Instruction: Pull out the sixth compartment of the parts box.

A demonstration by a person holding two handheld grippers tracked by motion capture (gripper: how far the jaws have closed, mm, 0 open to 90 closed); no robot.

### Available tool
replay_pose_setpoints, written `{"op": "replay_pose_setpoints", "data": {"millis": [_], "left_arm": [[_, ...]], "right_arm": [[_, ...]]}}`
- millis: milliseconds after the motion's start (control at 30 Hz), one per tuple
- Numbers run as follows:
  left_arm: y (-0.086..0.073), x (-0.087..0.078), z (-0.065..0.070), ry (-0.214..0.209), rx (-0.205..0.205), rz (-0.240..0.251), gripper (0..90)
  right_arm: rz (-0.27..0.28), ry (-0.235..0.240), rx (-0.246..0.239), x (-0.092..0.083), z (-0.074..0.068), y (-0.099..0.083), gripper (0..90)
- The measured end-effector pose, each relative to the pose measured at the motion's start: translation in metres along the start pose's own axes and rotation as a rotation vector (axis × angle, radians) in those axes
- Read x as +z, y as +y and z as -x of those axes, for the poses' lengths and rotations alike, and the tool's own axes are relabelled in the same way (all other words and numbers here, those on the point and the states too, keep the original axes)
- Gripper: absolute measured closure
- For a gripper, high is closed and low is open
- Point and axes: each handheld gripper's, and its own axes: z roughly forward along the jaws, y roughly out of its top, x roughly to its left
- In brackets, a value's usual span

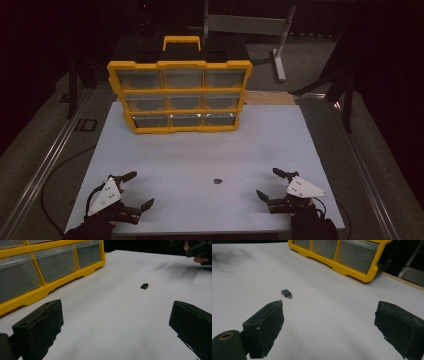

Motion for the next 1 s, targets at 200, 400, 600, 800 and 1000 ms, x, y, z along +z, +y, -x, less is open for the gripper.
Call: {"op": "replay_pose_setpoints", "data": {"millis": [200, 400, 600, 800, 1000], "left_arm": [[0.0, 0.001, -0.001, -0.001, -0.007, -0.001, 0.0], [0.0, 0.001, 0.0, -0.02, -0.006, -0.003, 0.0], [0.0, 0.0, 0.001, -0.028, -0.002, -0.005, 0.0], [0.0, 0.0, 0.0, -0.033, -0.005, -0.002, 0.0], [0.0, -0.001, 0.001, -0.029, 0.0, -0.004, 0.0]], "right_arm": [[-0.013, 0.007, 0.014, 0.001, 0.001, -0.001, 8.8], [-0.031, 0.026, 0.004, 0.0, 0.0, 0.001, 8.8], [-0.04, 0.033, 0.014, -0.002, 0.001, 0.005, 8.9], [-0.059, 0.03, -0.01, -0.003, -0.002, 0.009, 8.8], [-0.076, 0.035, -0.031, -0.005, -0.004, 0.015, 9.0]]}}
